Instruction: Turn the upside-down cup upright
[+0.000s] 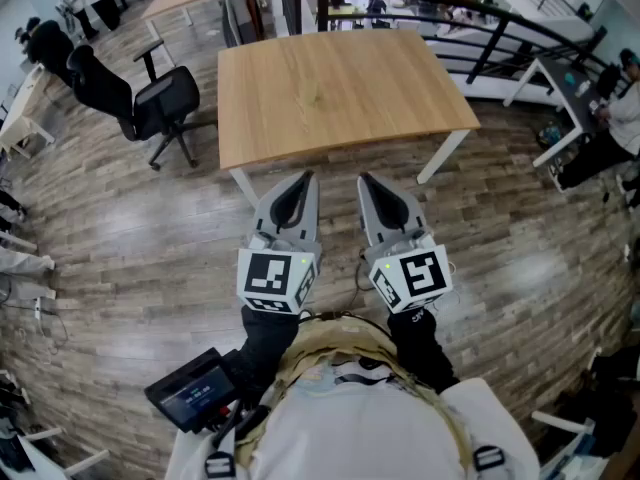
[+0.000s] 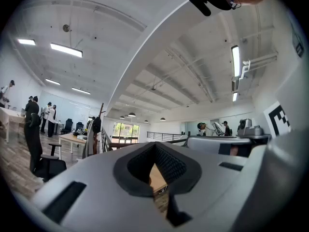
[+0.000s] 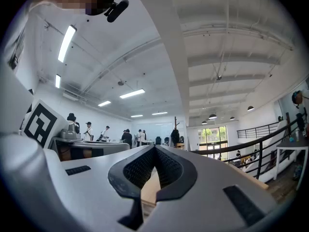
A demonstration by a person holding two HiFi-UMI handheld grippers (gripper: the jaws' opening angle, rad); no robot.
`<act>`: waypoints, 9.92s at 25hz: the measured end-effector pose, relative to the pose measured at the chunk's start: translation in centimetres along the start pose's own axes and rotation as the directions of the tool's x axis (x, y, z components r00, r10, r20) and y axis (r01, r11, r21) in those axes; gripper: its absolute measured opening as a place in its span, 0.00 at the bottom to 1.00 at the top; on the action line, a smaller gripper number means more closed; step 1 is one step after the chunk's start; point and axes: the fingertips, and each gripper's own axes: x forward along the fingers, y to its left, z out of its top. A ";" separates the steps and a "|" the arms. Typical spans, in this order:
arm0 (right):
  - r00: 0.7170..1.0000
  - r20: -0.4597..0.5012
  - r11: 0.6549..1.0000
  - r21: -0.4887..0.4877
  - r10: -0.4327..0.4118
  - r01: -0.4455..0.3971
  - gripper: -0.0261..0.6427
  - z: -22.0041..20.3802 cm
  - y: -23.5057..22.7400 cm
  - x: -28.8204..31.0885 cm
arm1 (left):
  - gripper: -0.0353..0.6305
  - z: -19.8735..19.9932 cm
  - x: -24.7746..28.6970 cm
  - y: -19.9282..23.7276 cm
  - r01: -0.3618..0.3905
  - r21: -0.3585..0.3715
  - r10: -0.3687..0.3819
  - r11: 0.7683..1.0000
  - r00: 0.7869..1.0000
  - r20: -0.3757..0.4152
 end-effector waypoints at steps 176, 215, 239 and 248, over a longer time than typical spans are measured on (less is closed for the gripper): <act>0.287 -0.835 0.818 0.534 0.470 0.215 0.62 -57.5 -21.2 52.2 | 0.06 -42.9 39.4 43.3 -0.282 -0.169 0.056 0.944 0.645 -0.762; 0.671 -0.708 0.933 0.353 0.217 0.070 0.63 -51.0 -24.7 56.0 | 0.06 -40.8 39.2 44.5 -0.294 -0.144 0.114 0.945 0.708 -0.697; 0.979 -0.201 0.999 -0.031 0.030 -0.037 0.07 -20.4 -22.6 56.1 | 0.06 -16.5 35.3 53.4 -0.460 0.040 0.459 0.887 0.871 -0.176; 0.999 -0.039 0.997 -0.062 0.031 -0.034 0.07 -13.6 -19.8 56.7 | 0.06 -7.2 35.0 51.9 -0.428 0.080 0.428 0.900 0.904 0.010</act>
